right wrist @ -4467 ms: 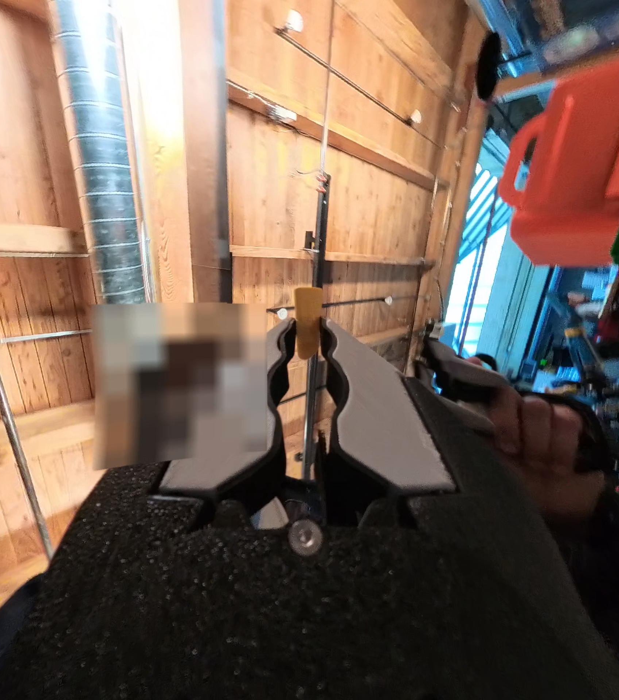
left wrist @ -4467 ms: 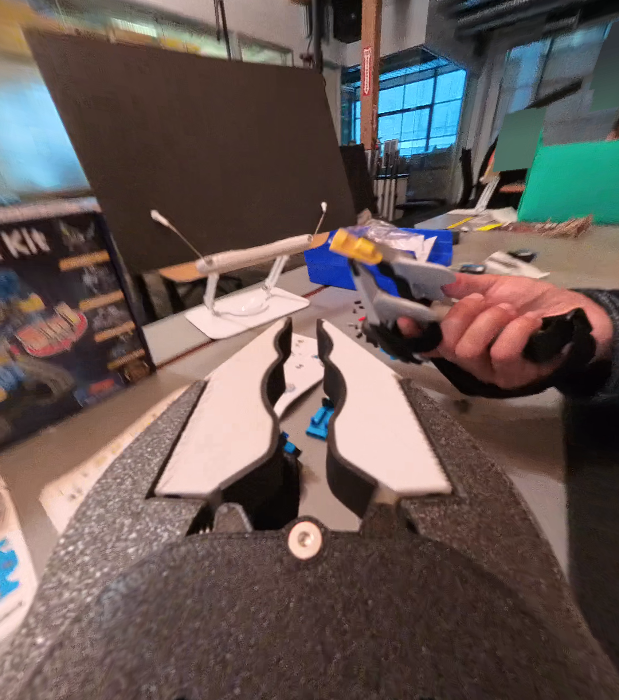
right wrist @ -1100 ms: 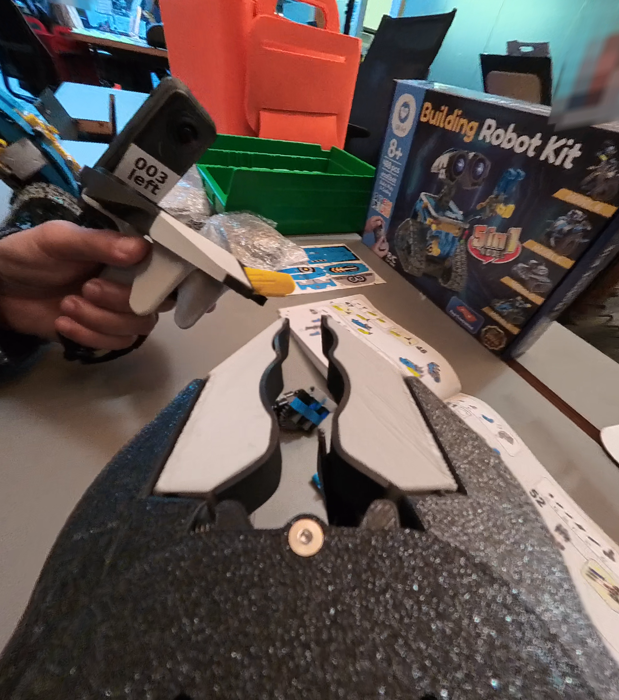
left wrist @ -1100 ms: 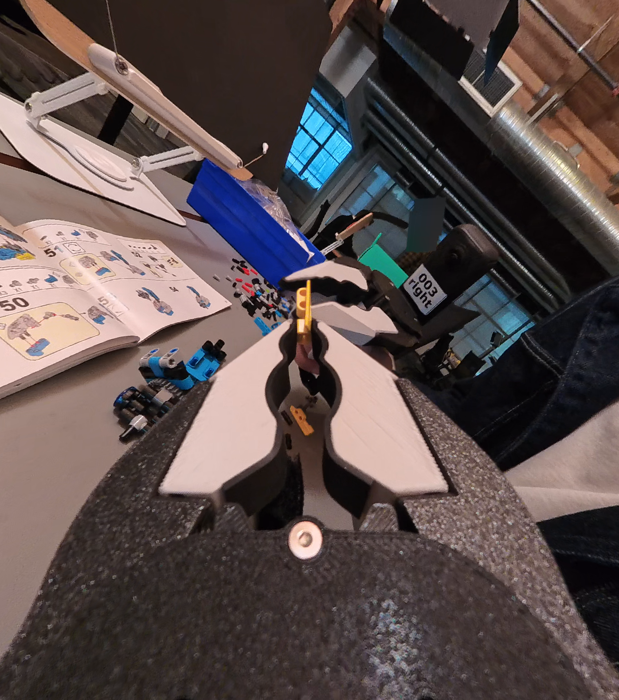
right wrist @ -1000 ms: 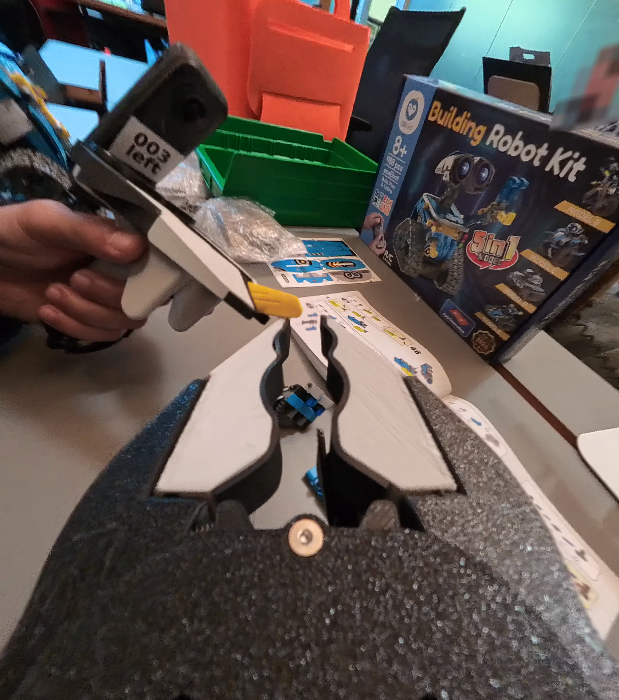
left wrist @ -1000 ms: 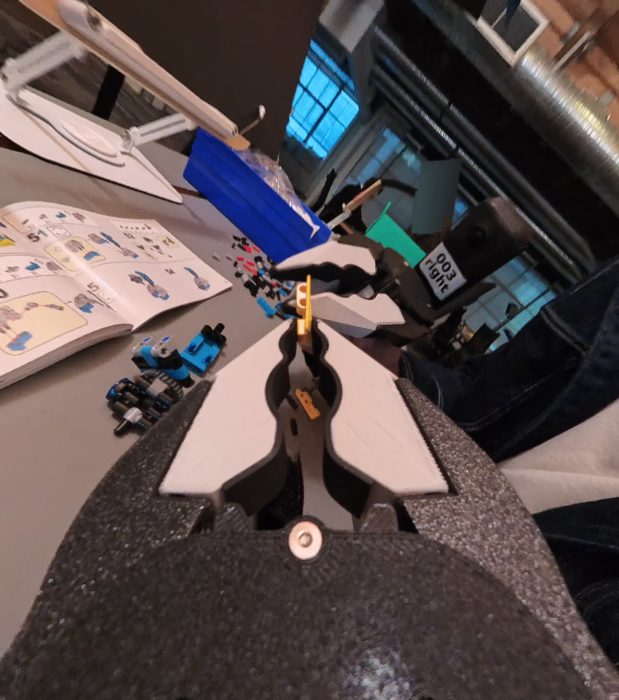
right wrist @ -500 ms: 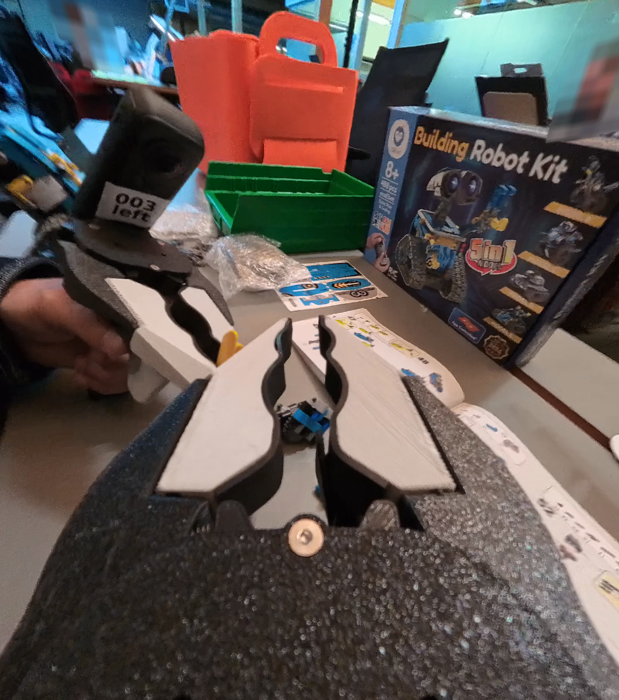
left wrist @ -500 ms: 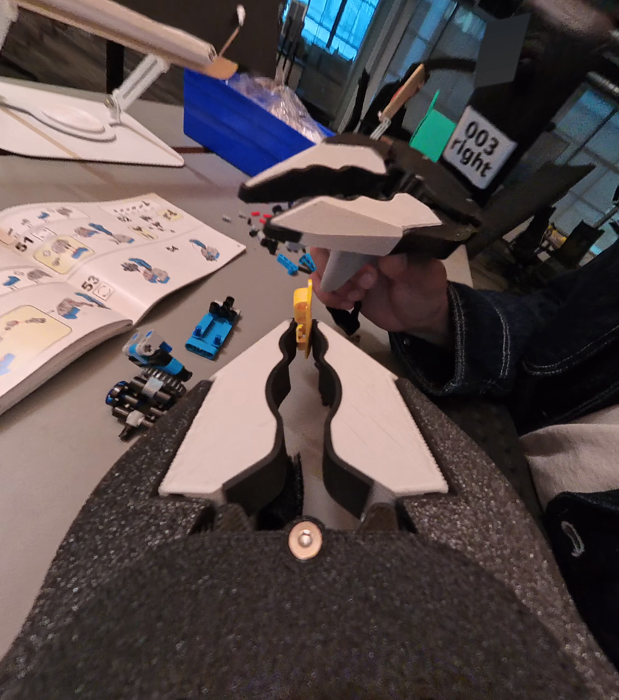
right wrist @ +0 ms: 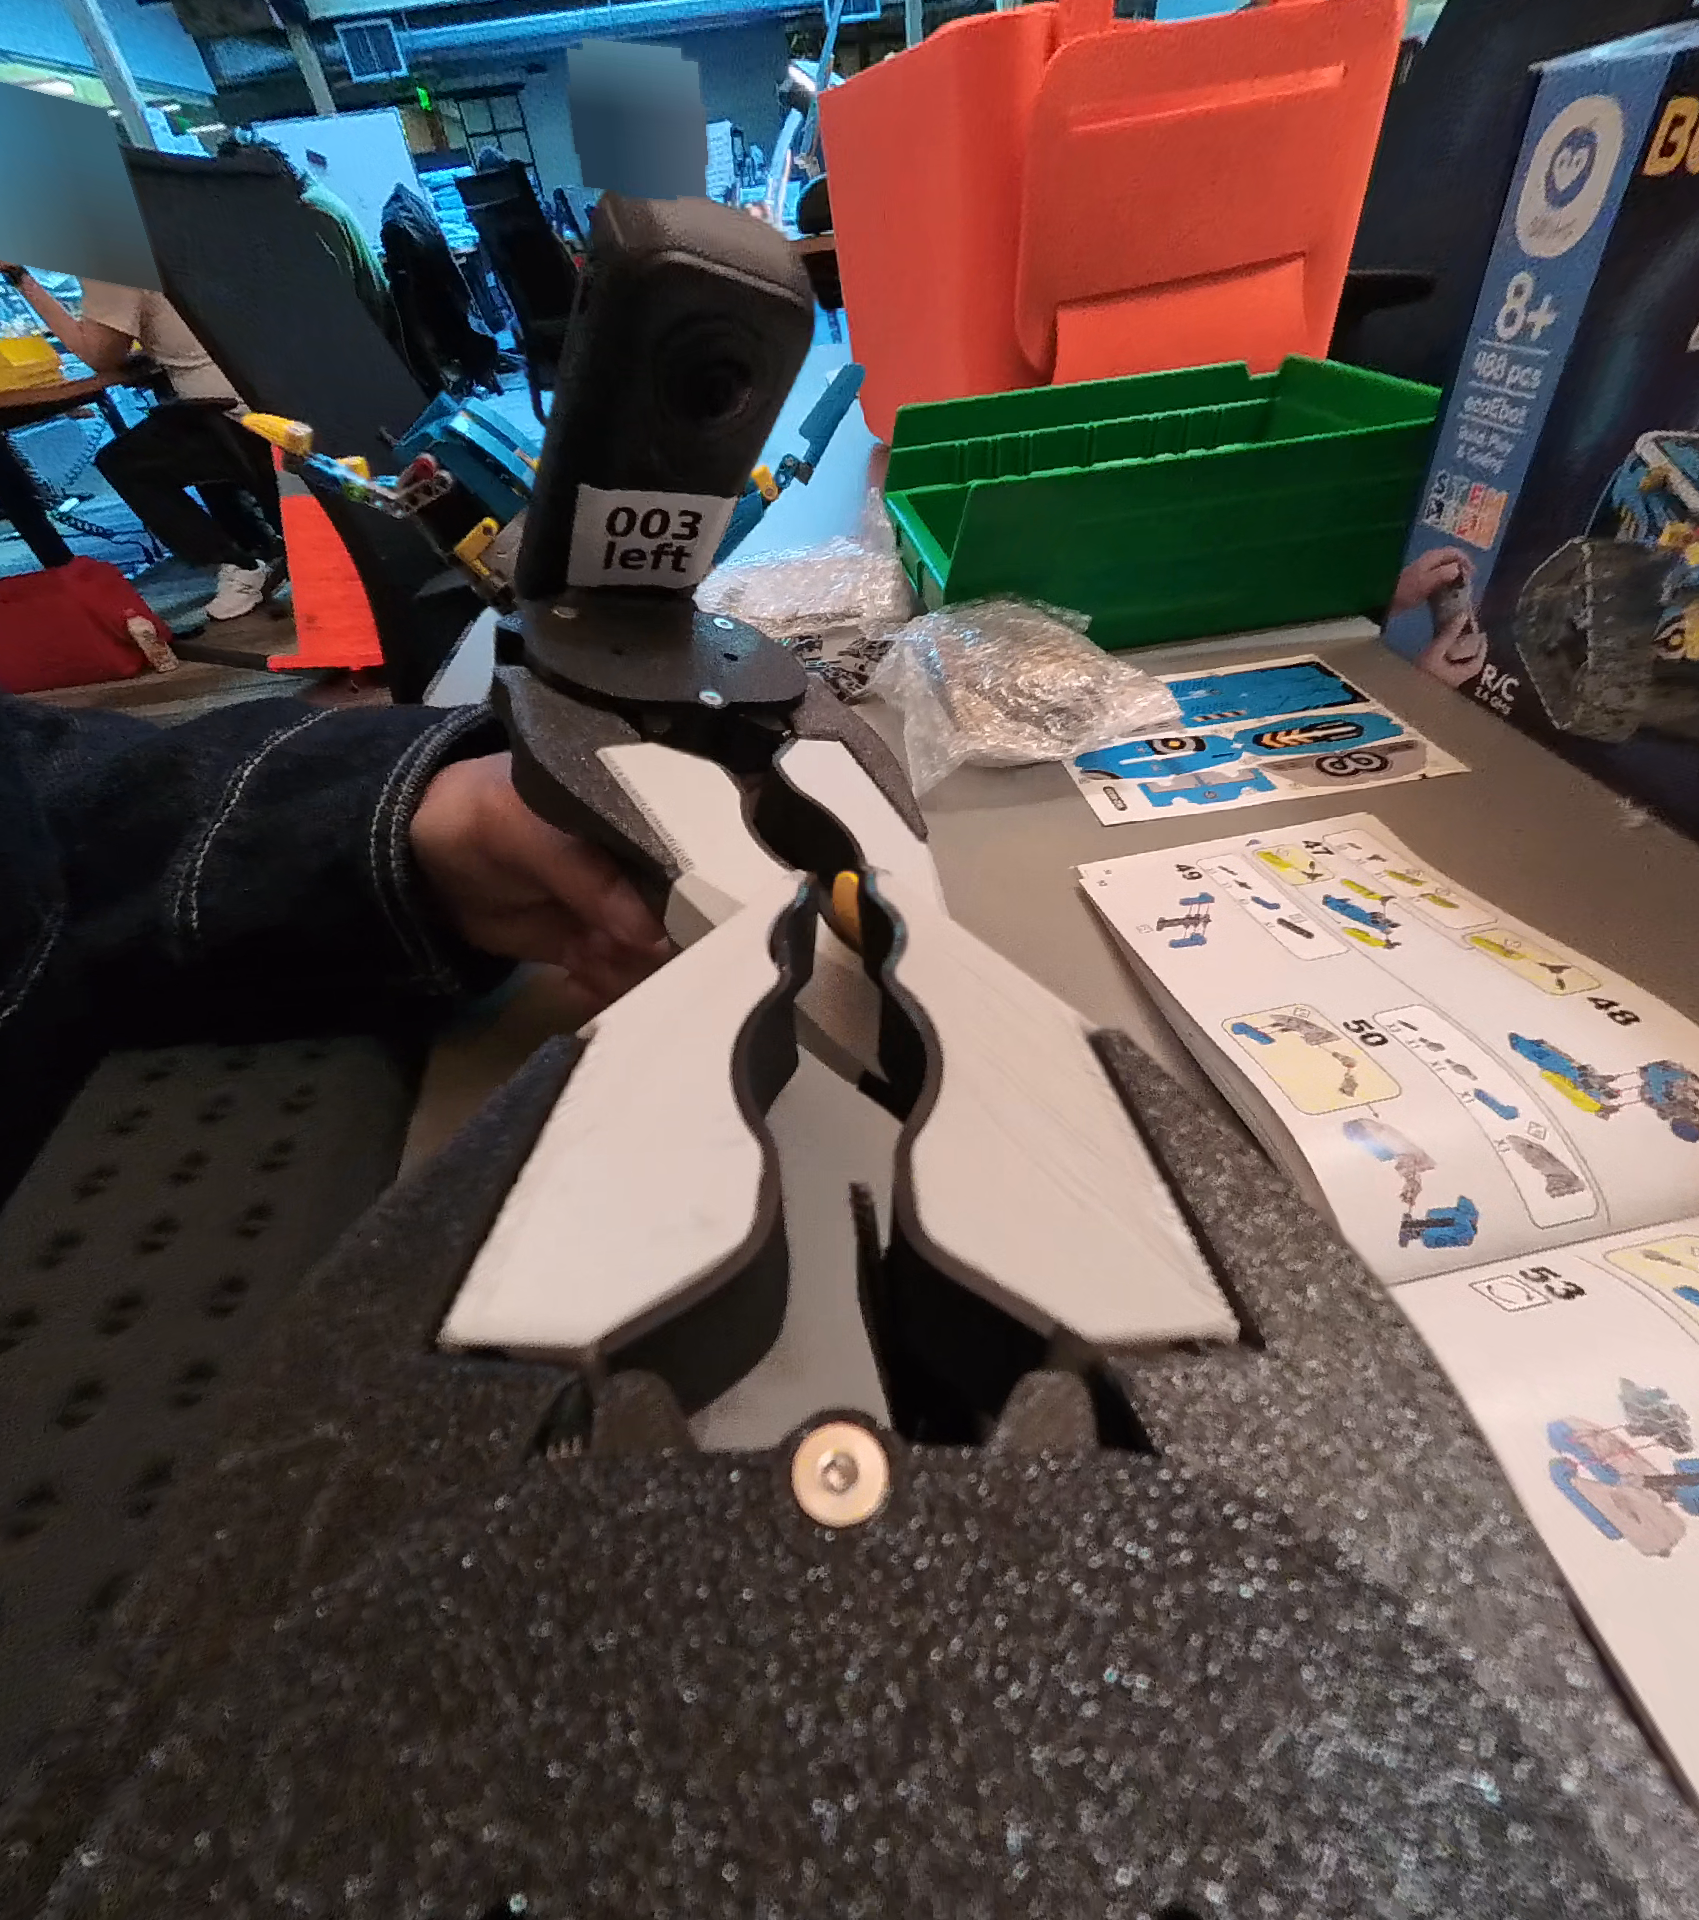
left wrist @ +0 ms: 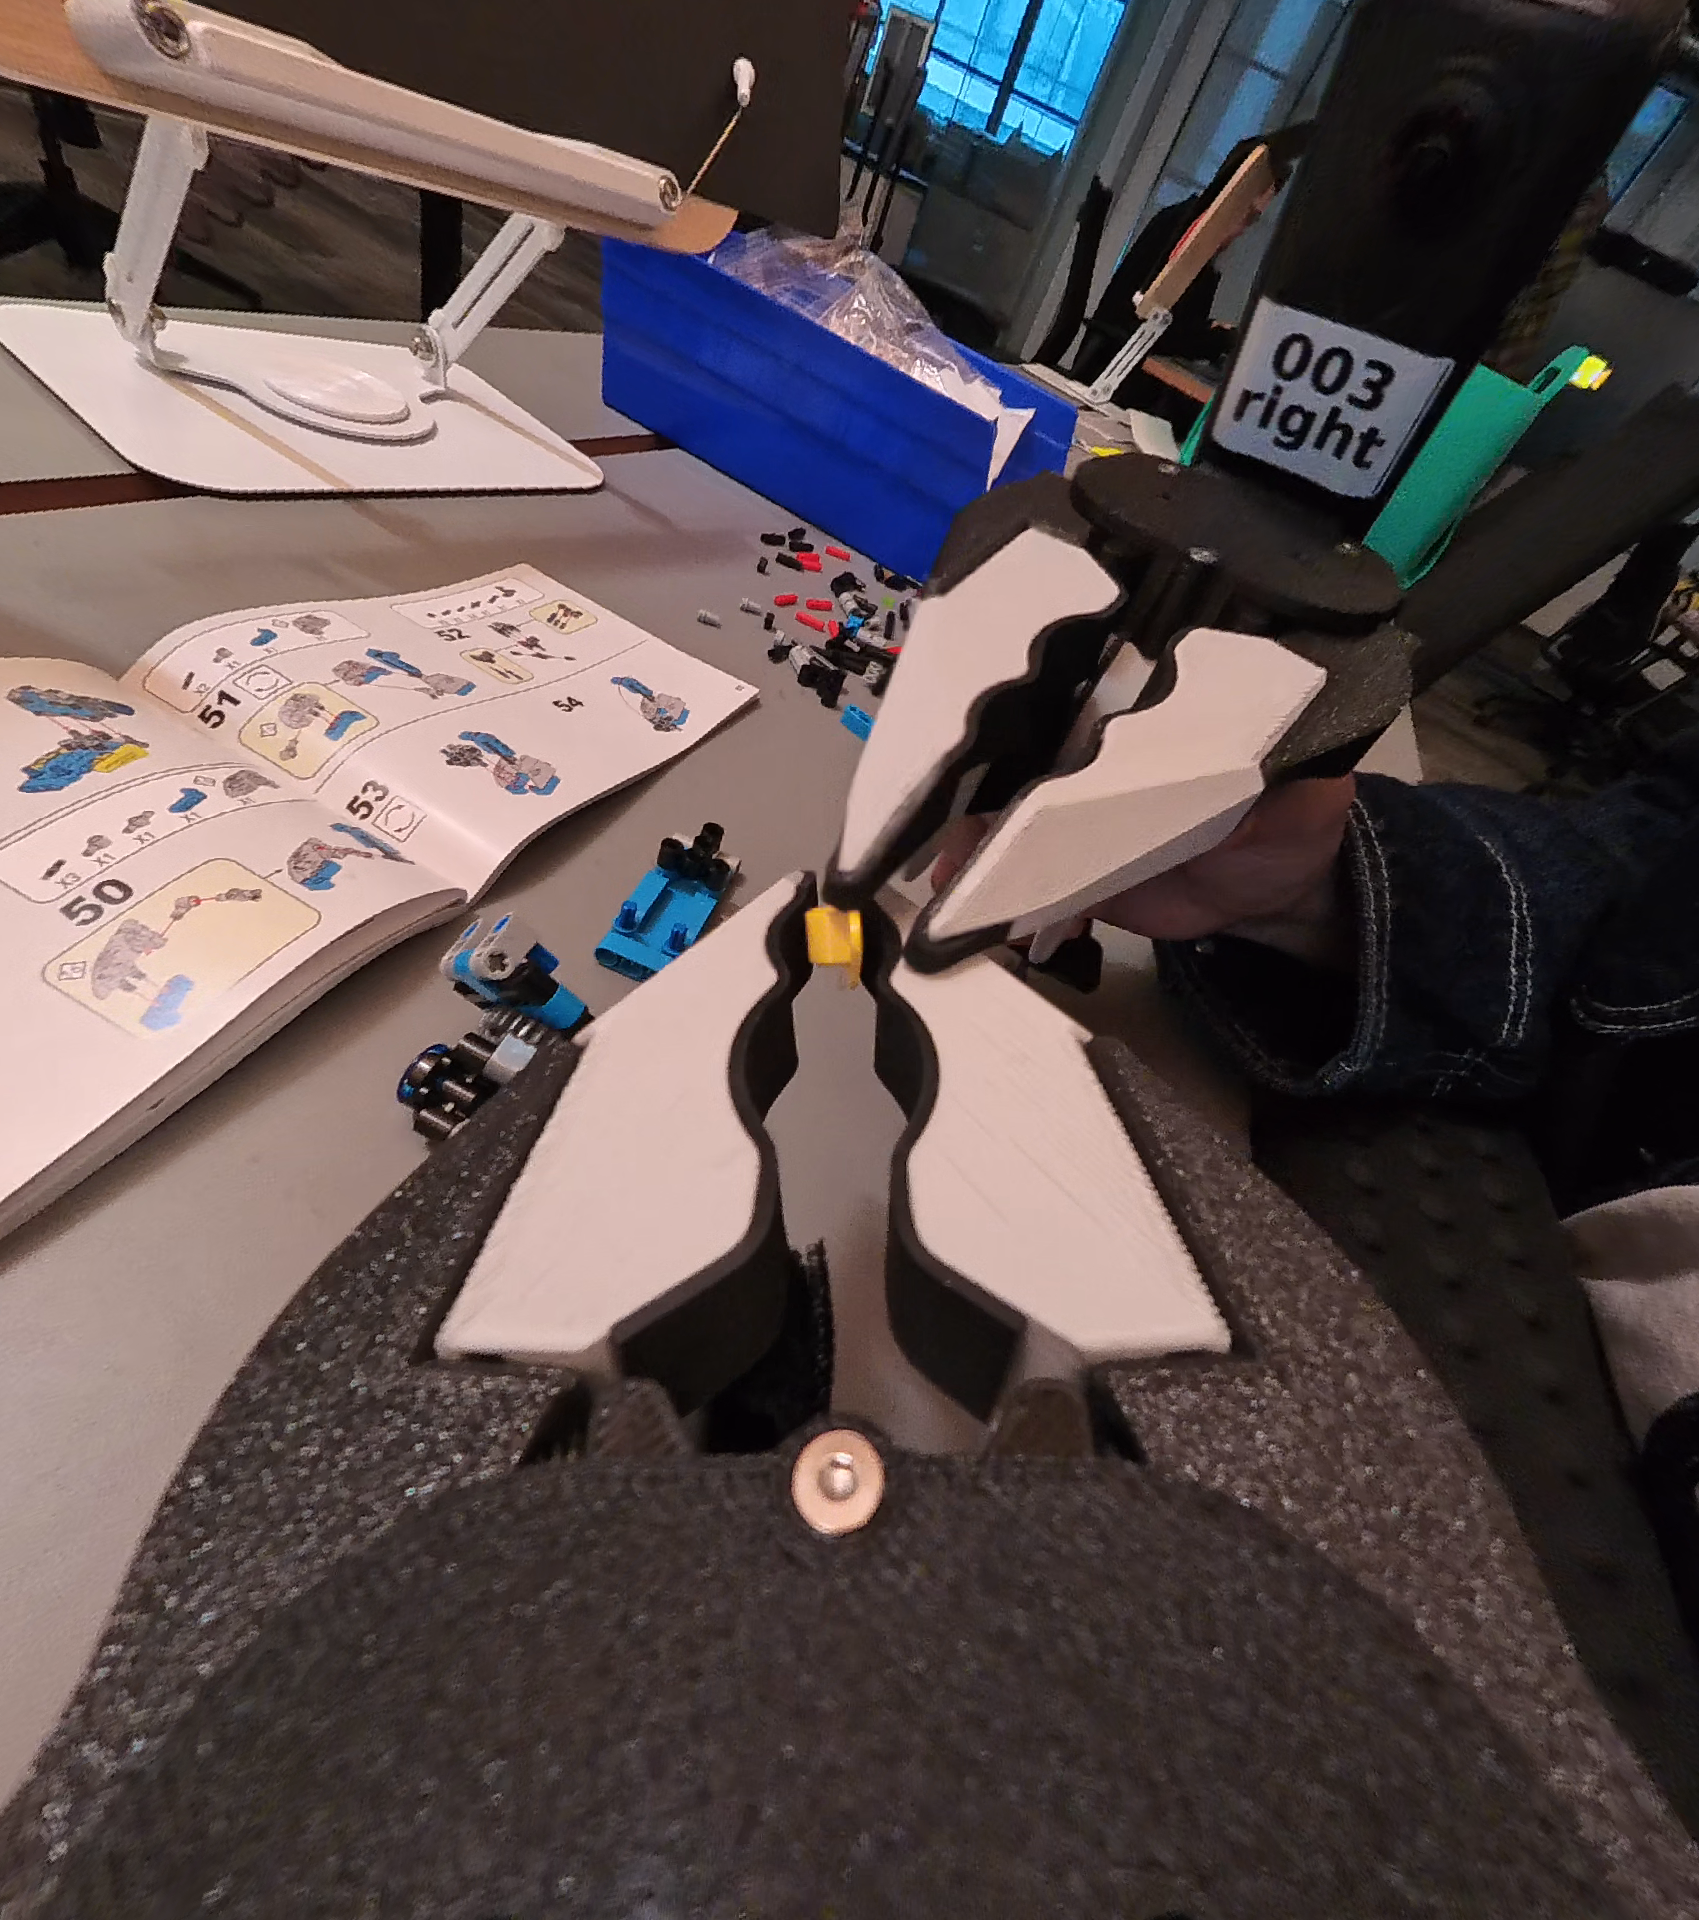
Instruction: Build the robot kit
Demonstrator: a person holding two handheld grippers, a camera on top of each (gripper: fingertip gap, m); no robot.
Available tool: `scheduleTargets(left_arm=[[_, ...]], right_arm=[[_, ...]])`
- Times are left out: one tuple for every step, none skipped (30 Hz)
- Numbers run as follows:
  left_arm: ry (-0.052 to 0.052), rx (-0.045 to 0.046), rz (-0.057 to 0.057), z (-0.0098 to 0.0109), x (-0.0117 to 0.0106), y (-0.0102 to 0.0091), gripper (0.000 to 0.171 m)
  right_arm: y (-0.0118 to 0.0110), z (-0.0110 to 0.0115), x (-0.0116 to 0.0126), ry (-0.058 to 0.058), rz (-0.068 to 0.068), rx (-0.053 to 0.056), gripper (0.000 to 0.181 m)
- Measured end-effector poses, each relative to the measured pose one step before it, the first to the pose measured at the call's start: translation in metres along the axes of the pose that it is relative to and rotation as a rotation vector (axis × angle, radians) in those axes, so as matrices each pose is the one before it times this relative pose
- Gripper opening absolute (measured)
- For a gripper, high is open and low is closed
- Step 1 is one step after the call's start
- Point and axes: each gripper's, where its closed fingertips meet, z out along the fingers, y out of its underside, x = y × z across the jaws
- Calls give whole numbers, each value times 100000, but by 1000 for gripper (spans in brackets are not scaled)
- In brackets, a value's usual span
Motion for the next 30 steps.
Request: scheduleTargets(left_arm=[[198, -23, -57, 29, 43, -21, 7], [-470, 121, -164, -24, -101, -38, 7], [-1143, 273, -379, -80, -250, -49, 7], [-670, 744, -991, -128, -235, -122, 7], [190, 1622, -1606, -182, -116, -285, 7], [582, 2335, -1969, -221, -67, -402, 7], [469, 2544, -2435, -245, -135, -444, 7], [648, 2634, -3062, -249, -169, -437, 7], [1381, 2776, -4073, -254, -125, -451, 7], [2620, 2749, -5538, -224, -12, -409, 7], [4785, 2471, -7025, -181, 247, -347, 7], [5676, 2247, -7915, -149, 359, -316, 7], [4600, 2348, -6970, -143, 233, -294, 7], [3678, 1725, -5820, -108, 124, -162, 7], [3513, 813, -5154, -101, 143, -43, 7], [3340, 564, -4396, -83, 181, -31, 7], [2938, 141, -3587, -38, 204, 28, 7], [2506, -845, -2814, 47, 188, 179, 7], [1806, -1607, -2223, 108, 127, 306, 7], [513, -1282, -1422, 131, -39, 278, 7], [76, -1253, -854, 124, -92, 286, 7], [1603, -592, -1587, 87, 132, 164, 7], [2368, 562, -2690, 42, 209, -15, 7], [1823, 629, -2859, 29, 79, -4, 7], [1542, -220, -2666, 31, 0, 147, 7], [2146, -385, -2747, 50, 98, 161, 7], [2920, -49, -2796, 80, 290, 99, 7], [2617, -866, -2300, 159, 302, 204, 7], [1185, -1132, -1232, 153, 95, 237, 7], [498, -295, -663, 18, 21, 49, 7]], right_arm=[[-62, -55, 149, 591, 446, 252, 10], [-198, -161, 296, 1429, -69, 982, 14], [-319, -263, 410, 1964, -224, 1623, 14], [-425, -357, 544, 2648, -58, 2247, 14], [-482, -386, 591, 2814, -69, 2849, 16], [-377, -346, 555, 2524, -426, 2320, 18], [-90, -242, 475, 2339, -1854, 481, 20], [234, -87, 275, 2034, -3768, -1597, 24], [427, 90, 64, 1845, -5165, -2776, 27], [443, 200, -279, 941, -6009, -3085, 29], [324, 281, -377, 1327, -5615, -2697, 30], [146, 296, -481, 1151, -5415, -1748, 31], [135, 296, -449, 1423, -5617, -1743, 31], [26, 217, -305, 2021, -5294, -1092, 31], [-51, 78, 55, 3452, -4547, -361, 30], [-86, -41, 108, 2599, -4276, 220, 26], [-137, -88, 73, 1388, -2898, 619, 23], [-119, -55, -27, 206, -1283, 538, 23], [-165, -28, -124, -538, 18, 697, 24], [-199, -11, -210, -970, 246, 903, 24], [-229, -35, -108, -68, -418, 890, 25], [-290, -77, -95, 147, -1264, 1199, 26], [-234, -20, -214, -798, -771, 1113, 24], [5, 68, -114, -459, 632, 207, 25], [91, 43, -8, -287, 1199, -284, 23], [-36, -57, -80, -1080, 1219, 258, 22], [-185, -73, -68, -1155, 1456, 1134, 21], [-162, 0, -89, -1171, 1857, 1205, 21], [13, 48, -166, -1522, 1773, -16, 19], [-8, -14, -20, -502, 881, 23, 20]])
